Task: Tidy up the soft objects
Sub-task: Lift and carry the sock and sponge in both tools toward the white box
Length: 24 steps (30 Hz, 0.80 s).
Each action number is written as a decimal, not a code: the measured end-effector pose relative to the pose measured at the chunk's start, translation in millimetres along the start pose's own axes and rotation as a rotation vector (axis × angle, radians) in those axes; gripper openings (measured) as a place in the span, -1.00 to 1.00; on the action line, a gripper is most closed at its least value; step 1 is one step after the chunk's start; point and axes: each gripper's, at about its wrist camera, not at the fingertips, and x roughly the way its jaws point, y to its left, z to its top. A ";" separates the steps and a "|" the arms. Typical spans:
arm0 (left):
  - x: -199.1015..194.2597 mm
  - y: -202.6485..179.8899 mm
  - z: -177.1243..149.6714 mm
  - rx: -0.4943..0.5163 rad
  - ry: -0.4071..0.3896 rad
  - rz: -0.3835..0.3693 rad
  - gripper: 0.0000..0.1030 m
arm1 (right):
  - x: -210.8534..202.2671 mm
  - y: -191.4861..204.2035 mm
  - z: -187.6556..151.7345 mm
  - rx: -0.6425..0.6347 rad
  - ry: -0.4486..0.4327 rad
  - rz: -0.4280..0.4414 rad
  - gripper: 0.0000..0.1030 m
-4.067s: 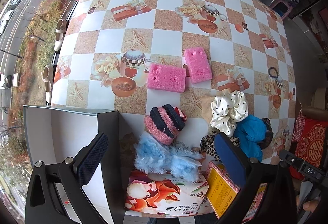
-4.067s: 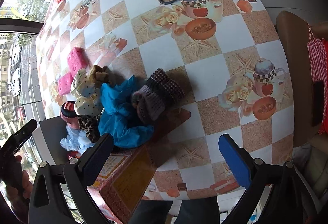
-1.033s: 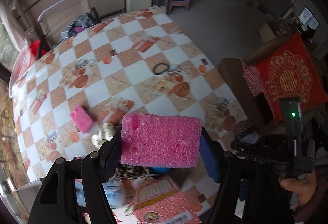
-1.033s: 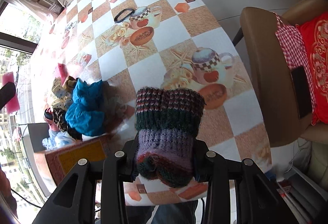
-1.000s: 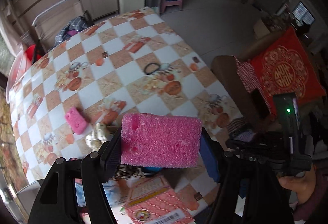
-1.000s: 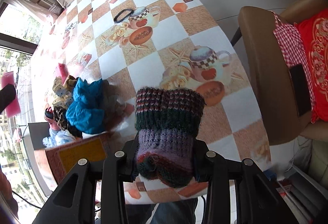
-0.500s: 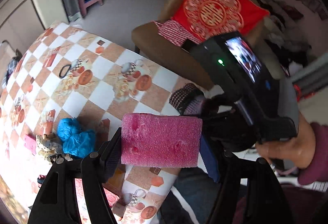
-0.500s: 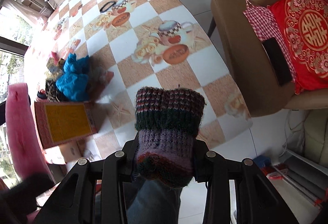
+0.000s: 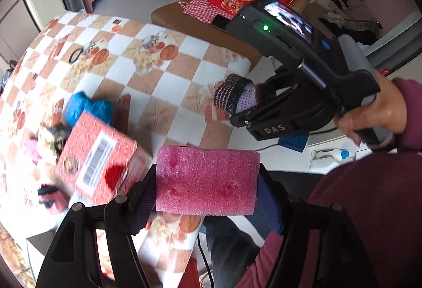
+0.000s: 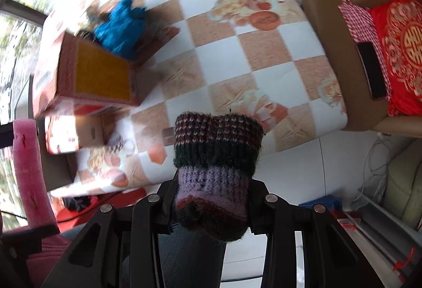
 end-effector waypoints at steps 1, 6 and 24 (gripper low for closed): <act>-2.0 1.5 -8.2 -0.011 -0.001 0.004 0.41 | 1.3 8.3 -1.9 -0.032 0.008 -0.001 -0.23; -15.0 16.8 -44.4 -0.120 -0.026 0.027 0.41 | 4.5 51.8 -7.6 -0.209 0.033 0.010 -0.23; -63.0 64.7 -150.1 -0.458 -0.092 0.170 0.41 | 4.5 198.2 -26.6 -0.722 0.093 0.080 -0.23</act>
